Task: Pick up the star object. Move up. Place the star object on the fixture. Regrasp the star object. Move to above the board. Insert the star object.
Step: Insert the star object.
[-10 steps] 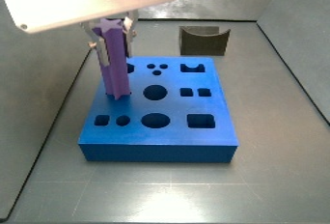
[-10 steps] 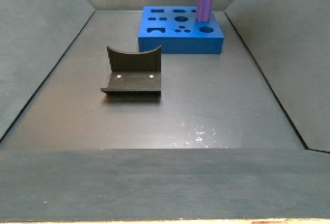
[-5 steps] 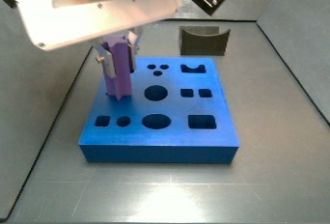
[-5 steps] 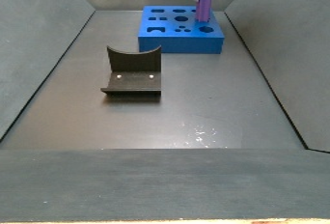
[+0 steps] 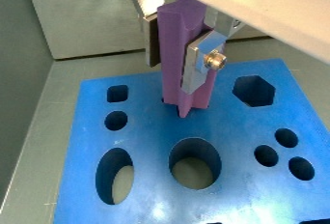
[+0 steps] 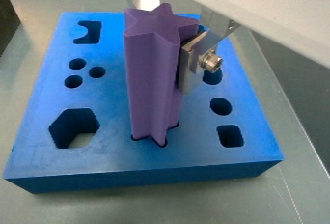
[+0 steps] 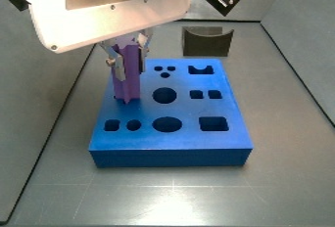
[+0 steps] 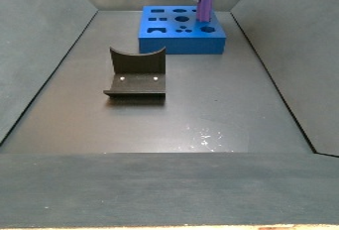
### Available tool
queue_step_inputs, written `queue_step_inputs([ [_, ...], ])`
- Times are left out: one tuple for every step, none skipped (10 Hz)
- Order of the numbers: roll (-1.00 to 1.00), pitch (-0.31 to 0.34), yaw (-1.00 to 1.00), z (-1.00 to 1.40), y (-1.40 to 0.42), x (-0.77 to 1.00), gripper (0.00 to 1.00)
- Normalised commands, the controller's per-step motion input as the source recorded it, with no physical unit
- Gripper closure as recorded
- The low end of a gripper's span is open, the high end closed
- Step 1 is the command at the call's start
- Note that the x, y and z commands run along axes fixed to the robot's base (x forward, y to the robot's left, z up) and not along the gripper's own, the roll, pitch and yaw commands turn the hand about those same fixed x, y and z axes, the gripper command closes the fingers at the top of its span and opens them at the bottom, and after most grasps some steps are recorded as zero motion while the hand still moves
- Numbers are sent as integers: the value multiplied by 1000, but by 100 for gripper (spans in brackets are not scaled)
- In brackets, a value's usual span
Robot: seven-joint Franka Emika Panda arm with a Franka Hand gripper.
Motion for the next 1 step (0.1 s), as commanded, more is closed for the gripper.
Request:
queue_step_inputs([
  [0, -143, 100, -69, -94, 0, 100],
])
